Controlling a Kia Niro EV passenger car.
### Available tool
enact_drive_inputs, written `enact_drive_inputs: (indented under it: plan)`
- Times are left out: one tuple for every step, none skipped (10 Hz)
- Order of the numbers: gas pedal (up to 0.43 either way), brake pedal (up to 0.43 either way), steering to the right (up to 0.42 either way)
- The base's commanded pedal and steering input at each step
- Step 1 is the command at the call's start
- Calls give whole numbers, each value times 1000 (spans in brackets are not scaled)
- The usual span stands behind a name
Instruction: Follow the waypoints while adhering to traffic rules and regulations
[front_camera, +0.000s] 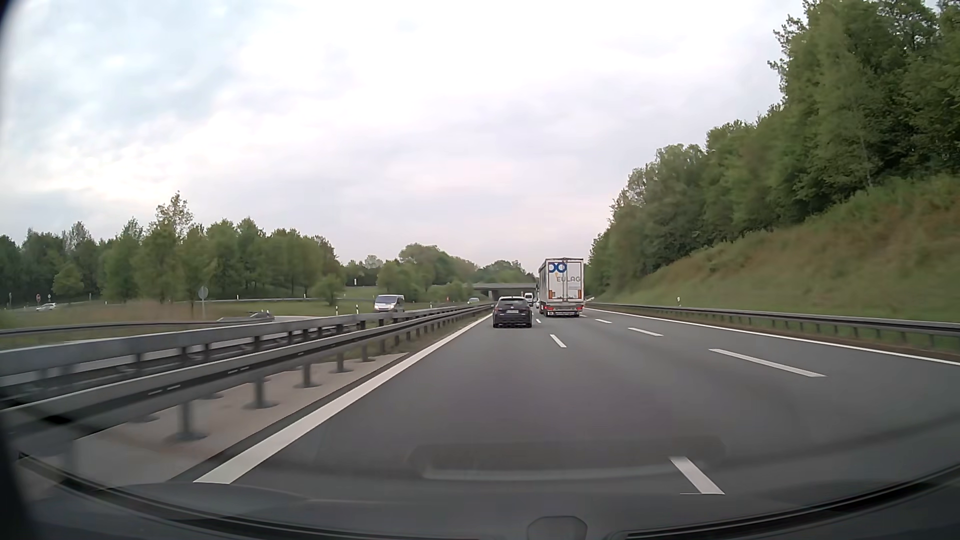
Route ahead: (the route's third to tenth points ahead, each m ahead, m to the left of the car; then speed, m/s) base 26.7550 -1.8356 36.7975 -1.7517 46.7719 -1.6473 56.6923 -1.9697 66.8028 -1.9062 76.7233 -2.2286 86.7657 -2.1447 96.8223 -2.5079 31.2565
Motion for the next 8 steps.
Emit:
enact_drive_inputs:
  plan:
    - [8, 0, 1]
    - [8, 0, 3]
    - [8, 0, 3]
    - [20, 0, 3]
    - [59, 0, 2]
    - [110, 0, 2]
    - [130, 0, 1]
    - [130, 0, 1]
